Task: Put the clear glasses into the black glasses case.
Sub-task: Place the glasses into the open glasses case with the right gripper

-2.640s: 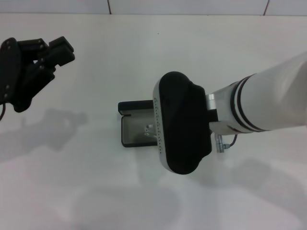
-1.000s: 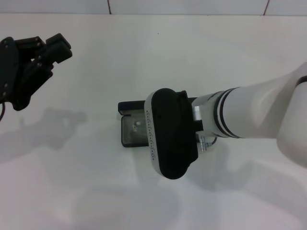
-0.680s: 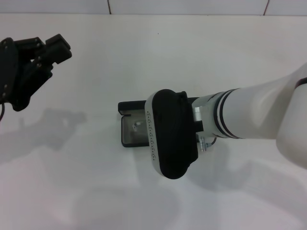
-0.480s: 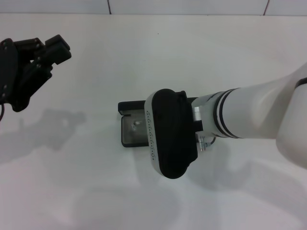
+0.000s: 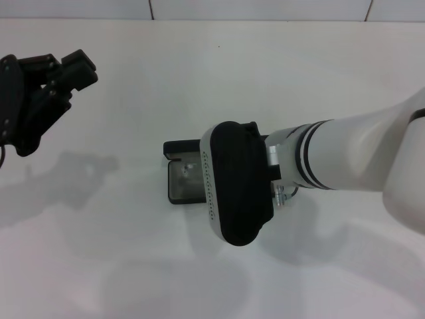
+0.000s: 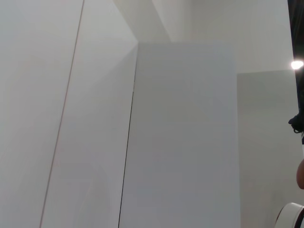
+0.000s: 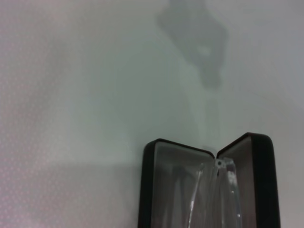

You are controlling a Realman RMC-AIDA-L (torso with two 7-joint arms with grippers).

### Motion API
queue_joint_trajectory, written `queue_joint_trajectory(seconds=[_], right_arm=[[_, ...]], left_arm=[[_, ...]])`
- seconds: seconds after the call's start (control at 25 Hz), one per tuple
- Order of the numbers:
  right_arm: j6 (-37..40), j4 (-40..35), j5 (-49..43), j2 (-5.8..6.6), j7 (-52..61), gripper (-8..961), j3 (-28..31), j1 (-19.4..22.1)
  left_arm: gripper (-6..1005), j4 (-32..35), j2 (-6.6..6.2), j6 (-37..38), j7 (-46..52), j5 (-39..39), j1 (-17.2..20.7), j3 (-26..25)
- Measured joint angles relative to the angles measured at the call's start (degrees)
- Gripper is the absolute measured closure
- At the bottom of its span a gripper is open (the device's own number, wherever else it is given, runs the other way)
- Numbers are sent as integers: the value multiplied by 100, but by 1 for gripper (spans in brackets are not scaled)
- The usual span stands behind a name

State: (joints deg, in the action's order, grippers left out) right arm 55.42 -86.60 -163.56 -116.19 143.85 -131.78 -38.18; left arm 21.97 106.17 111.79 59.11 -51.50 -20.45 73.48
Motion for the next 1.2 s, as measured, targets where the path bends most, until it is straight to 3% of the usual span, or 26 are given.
queue_joint_trajectory(seconds=[1.2], right_arm=[[-50,-77,-41,0,10,786,-16,73]], left_arm=[[909,0,0,0,-14,0,13,0]])
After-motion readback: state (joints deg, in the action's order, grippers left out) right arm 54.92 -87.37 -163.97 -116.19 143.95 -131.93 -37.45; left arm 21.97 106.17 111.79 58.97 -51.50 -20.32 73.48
